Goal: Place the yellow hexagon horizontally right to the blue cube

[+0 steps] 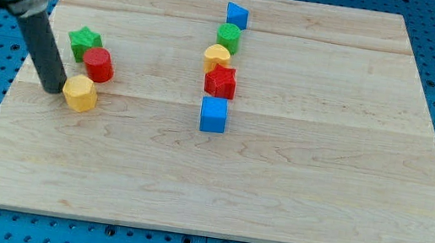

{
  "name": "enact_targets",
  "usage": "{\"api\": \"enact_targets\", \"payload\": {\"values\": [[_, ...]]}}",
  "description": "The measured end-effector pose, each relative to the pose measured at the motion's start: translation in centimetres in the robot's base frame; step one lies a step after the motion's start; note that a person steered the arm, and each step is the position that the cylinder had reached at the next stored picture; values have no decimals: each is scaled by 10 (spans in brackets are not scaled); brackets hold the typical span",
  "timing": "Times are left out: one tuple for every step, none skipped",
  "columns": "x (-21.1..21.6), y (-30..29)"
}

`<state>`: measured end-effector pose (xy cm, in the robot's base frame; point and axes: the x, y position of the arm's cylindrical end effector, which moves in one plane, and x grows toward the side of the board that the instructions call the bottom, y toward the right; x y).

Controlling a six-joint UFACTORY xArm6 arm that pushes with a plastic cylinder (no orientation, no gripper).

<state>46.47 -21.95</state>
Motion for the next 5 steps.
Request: {"api": "enact_targets", "payload": {"values": [[26, 43], [21, 7], [7, 20], [8, 70], [-20, 52]]}}
